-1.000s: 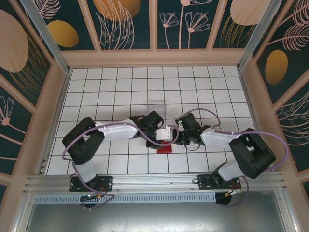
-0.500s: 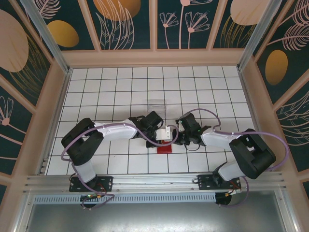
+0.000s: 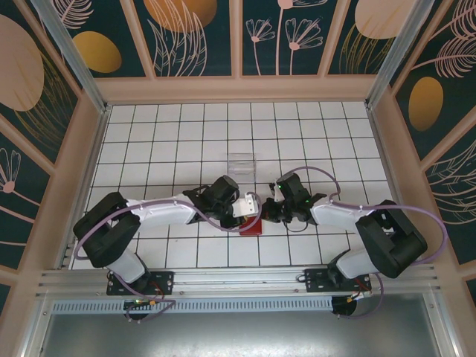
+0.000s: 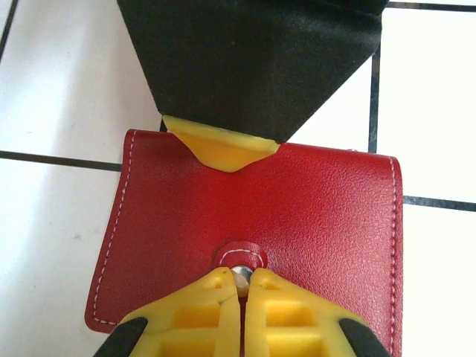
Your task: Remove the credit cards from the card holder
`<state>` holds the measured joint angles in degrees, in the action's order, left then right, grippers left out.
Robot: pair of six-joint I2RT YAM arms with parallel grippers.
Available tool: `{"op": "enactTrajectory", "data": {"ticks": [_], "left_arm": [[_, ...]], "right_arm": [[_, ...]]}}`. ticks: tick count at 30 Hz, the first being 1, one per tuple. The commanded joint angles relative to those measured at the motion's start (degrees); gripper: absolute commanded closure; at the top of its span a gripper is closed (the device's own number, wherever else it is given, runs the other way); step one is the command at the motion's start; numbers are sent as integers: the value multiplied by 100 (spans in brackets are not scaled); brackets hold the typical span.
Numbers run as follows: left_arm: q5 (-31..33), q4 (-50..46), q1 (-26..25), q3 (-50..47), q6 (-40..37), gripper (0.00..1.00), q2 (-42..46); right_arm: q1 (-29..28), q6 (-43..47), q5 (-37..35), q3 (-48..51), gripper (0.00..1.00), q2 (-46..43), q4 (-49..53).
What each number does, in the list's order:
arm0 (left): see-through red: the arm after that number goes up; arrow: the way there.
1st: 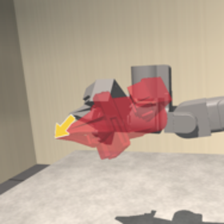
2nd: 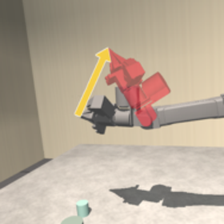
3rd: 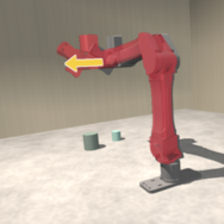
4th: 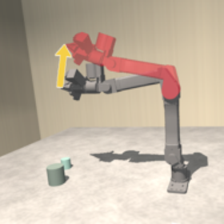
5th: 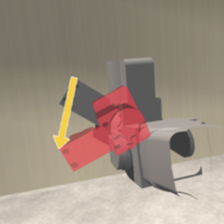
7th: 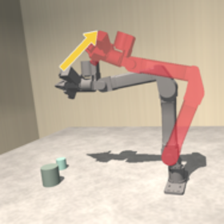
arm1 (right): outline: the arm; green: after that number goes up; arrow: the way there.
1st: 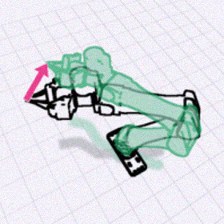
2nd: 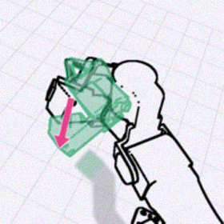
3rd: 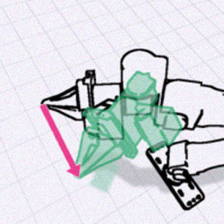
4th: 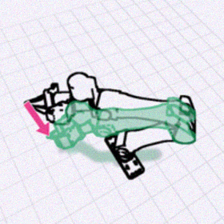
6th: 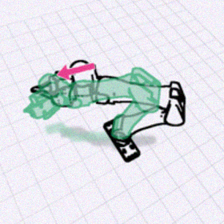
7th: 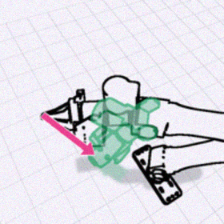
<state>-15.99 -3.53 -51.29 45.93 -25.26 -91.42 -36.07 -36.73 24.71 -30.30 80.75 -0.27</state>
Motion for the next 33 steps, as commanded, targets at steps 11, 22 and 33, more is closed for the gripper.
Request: {"op": "enactTrajectory", "data": {"ticks": [11,22,33], "left_arm": [[11,1077,261,-881,989,98,992],[1341,1814,260,-1178,3427,59,1442],[2363,-230,244,177,6272,58,913]], "right_arm": [[243,192,-501,61,100,-56,577],[245,280,-523,-179,95,-92,776],[277,255,-936,-323,66,-551,1367]]}}
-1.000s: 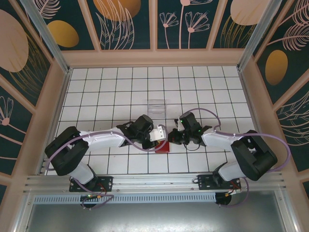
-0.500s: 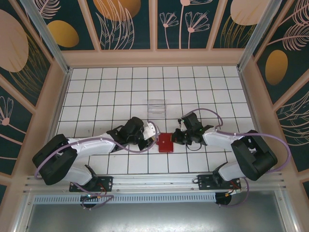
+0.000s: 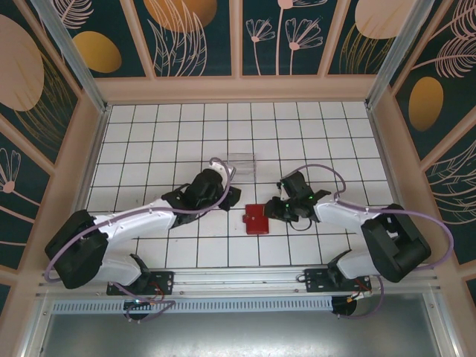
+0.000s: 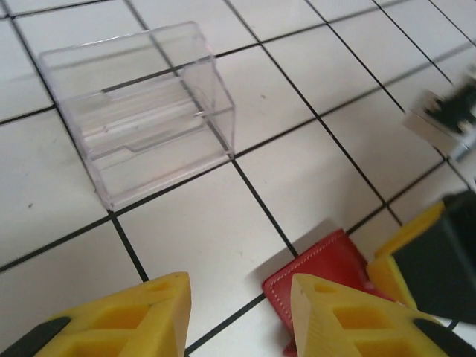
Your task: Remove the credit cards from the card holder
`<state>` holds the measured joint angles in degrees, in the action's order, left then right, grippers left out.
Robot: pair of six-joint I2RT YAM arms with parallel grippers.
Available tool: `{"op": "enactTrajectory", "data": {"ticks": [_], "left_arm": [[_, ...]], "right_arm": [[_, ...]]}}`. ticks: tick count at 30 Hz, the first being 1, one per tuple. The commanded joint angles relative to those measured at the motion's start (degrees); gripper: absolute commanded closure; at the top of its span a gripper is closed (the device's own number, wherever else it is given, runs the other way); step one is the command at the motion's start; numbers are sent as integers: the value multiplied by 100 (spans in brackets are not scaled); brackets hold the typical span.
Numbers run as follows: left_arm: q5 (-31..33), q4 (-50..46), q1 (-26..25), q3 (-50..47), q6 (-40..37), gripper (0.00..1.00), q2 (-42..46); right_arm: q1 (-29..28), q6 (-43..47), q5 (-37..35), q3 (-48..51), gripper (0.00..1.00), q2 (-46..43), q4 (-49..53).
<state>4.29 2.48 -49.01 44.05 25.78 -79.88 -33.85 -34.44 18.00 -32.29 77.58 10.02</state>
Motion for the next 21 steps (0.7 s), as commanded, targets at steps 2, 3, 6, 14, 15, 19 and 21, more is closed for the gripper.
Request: {"op": "enactTrajectory", "data": {"ticks": [2,3,6,14,15,19,21], "left_arm": [[164,-1239,-72,685,1398,54,-510],[152,-1434,-181,848,1501,52,-659],[48,-1879,-481,1132,1844,47,-1076],[-441,-2138,-800,1380,2341,39,-1646],[-493,-2138,-809,1395,2337,39,-1681],[-596,-2102,-855,1405,2335,40,-1793],[-592,-2108,-851,1408,2353,40,-1803]], "right_arm": [[84,0,-321,-111,64,-369,415],[118,-1,-357,-102,64,-438,459],[217,-11,-411,-34,62,-647,570],[592,42,-320,236,61,-1102,690],[607,51,-302,250,61,-1116,693],[640,86,-262,258,61,-1121,711],[644,98,-253,259,61,-1114,697]]}}
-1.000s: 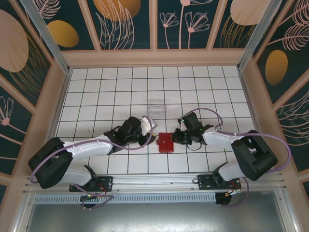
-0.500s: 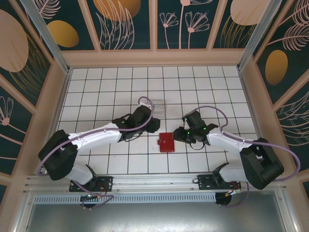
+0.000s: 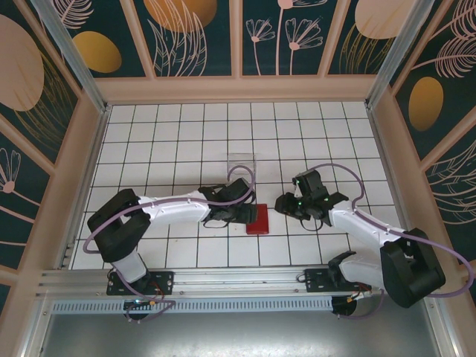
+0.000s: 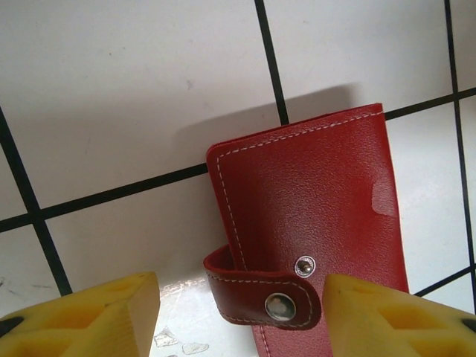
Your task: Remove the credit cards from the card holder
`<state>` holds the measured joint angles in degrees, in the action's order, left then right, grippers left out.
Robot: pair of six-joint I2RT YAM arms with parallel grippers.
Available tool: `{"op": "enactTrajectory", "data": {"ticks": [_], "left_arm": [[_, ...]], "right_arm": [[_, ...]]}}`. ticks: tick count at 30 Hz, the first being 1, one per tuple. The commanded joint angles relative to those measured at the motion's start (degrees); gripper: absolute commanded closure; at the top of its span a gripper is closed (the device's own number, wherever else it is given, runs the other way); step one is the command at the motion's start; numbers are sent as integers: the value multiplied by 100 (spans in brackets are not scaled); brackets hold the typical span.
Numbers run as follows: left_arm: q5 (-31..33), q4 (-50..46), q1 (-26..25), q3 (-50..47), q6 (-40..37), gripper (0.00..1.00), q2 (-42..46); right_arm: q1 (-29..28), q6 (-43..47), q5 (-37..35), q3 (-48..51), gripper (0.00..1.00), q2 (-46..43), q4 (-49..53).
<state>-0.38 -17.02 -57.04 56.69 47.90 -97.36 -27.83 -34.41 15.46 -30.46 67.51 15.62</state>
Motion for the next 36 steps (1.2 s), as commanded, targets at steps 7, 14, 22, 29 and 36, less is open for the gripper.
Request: {"op": "enactTrajectory", "data": {"ticks": [7,14,22,29,36], "left_arm": [[-5,-362,-71,486,97,39,-456],[185,-438,-70,345,164,59,-305],[185,447,-55,-422,401,82,444],[-134,1632,114,-1470,705,94,1069],[-742,2909,419,-2418,850,100,1452]], "right_arm": [[38,49,28,59,60,-103,151],[20,22,18,6,60,-149,255],[-318,-174,-101,-244,62,4,370],[-1095,-320,-612,-882,59,581,818],[-1739,-391,-1234,-1609,40,1326,1411]]}}
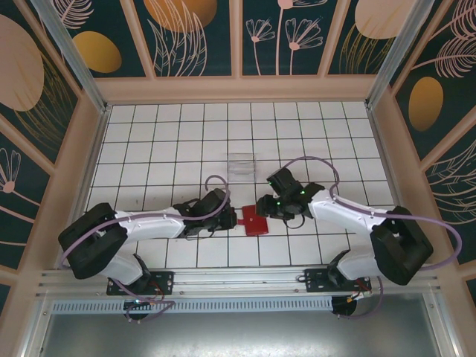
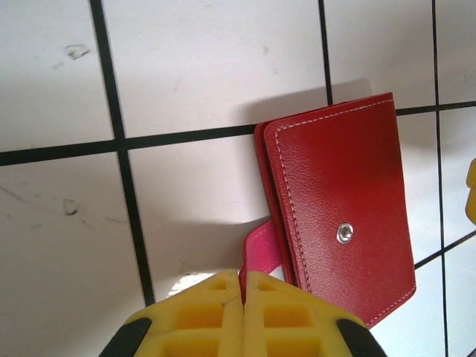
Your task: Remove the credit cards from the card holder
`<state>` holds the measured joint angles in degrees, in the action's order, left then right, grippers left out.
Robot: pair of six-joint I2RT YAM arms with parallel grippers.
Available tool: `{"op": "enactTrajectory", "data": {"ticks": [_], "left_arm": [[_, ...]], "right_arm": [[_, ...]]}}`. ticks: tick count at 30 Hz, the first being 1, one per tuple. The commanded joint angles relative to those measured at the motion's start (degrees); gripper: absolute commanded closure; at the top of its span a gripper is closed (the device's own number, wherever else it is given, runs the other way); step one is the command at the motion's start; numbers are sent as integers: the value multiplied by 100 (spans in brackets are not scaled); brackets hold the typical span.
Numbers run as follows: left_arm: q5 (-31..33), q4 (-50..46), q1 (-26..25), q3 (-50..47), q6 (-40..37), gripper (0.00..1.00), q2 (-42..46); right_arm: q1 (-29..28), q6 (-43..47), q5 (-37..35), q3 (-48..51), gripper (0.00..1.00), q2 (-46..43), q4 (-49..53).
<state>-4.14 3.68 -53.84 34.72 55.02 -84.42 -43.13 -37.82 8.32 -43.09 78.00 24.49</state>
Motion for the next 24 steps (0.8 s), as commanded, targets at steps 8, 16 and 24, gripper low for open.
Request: {"op": "enactTrajectory", "data": {"ticks": [8,16,24], "left_arm": [[-888,1783,311,-826,189,100,69],[-957,1927,444,-1134,298,100,92],[-863,1745,463,-1125,263,100,161]], "right_arm": [[-830,117,-671,-1179,10,1310,862],[-1014,151,-743,-1593,1,1994,1023],[-1039,204,-1113,-1736,1,2271,1448]]}}
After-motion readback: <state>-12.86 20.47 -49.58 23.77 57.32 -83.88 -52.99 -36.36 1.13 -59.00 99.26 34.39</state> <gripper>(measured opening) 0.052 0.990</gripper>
